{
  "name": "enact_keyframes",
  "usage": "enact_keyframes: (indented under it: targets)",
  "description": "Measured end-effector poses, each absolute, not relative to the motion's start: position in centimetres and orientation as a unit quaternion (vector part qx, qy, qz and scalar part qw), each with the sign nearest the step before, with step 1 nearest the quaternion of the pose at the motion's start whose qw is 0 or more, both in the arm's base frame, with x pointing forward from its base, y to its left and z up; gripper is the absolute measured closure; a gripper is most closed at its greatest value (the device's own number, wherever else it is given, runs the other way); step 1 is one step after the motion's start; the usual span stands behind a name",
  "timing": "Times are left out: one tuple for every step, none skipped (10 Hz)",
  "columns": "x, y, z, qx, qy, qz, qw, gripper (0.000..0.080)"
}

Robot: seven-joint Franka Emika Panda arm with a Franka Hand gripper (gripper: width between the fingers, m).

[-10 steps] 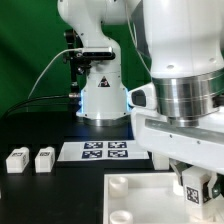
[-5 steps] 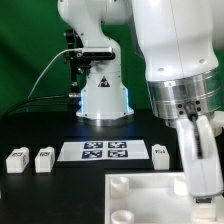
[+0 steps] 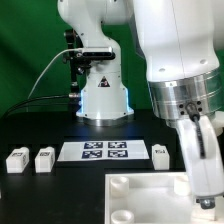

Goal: Assemble one leg

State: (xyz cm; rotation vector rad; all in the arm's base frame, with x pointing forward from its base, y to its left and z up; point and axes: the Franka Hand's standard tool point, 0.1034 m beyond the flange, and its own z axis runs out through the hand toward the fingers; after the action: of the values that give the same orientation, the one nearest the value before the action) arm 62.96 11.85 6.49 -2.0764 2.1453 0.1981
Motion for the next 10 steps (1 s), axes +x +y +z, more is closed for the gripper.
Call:
enact_keyframes:
  targets:
    - [62.9,12.0,6.5,-0.746,0.659,0.06,0.08,0.0158]
    - [62.9,12.1,6.6,-0.79,0.605,0.055,0.083,0.0158]
    - [62.9,12.0,6.5,-0.822,0.56,0.05,0.086,0.0151]
    - [62.9,12.0,6.5,-0.852,0.515,0.045,0.088,0.0151]
    - [62.8,11.9,6.4,-0.881,0.464,0.042,0.084,0.0151]
    - [62.8,11.7,6.5,-0.936,0.344,0.038,0.065,0.0151]
    - [63.0,11.8,6.8,-0.965,0.253,0.031,0.056,0.0151]
    - [63.2,11.4,6.9,-0.982,0.18,0.025,0.054,0.0151]
    - [63.3,10.8,7.0,-0.989,0.132,0.021,0.055,0.0151]
    - [63.3,10.8,7.0,-0.988,0.14,0.021,0.056,0.0151]
